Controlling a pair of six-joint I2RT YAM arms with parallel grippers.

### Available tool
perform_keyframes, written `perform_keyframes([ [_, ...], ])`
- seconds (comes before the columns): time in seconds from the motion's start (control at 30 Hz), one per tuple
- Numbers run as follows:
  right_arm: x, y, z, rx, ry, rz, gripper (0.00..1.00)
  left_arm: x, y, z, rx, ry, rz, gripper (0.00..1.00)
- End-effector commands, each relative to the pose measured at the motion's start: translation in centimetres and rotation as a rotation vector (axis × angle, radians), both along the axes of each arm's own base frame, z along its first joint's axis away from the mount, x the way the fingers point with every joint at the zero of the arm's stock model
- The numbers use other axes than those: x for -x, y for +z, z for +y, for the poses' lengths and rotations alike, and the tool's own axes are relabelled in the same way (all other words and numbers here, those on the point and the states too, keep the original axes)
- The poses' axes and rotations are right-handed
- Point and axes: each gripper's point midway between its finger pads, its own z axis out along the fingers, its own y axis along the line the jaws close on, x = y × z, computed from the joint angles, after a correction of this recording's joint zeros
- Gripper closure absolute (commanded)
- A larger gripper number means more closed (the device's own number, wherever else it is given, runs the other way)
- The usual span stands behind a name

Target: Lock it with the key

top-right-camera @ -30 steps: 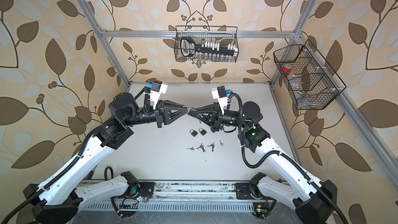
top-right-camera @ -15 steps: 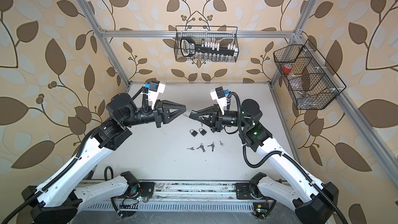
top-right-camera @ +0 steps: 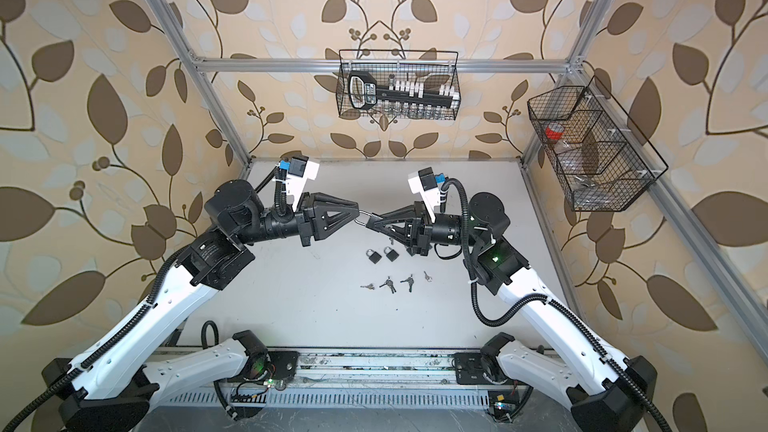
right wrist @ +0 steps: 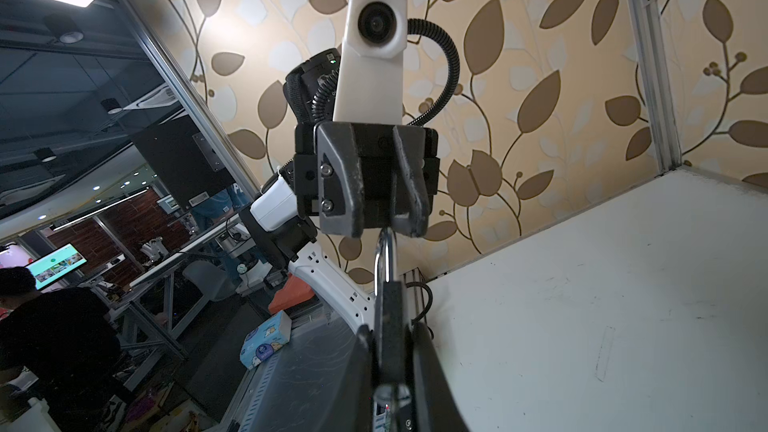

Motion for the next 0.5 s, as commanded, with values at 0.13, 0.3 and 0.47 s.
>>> perform_keyframes([
  [0.13,1.02,2.88,-0.63,-0.054,0.003,-0.080,1.00,0.54,0.17,-0.10,0.010,-0.037,-0.028,0.78],
  [0.3,0.92,2.75,-0.56,-0.051,0.004,-0.076,1.00,0.50,0.15,-0.18,0.010,-0.040,-0.028,0.93],
  [0.47,0.99,2.94,-0.58,-0.059,0.007,-0.072,1.00,0.48,0.15,-0.19,0.006,-0.039,-0.032,1.00],
])
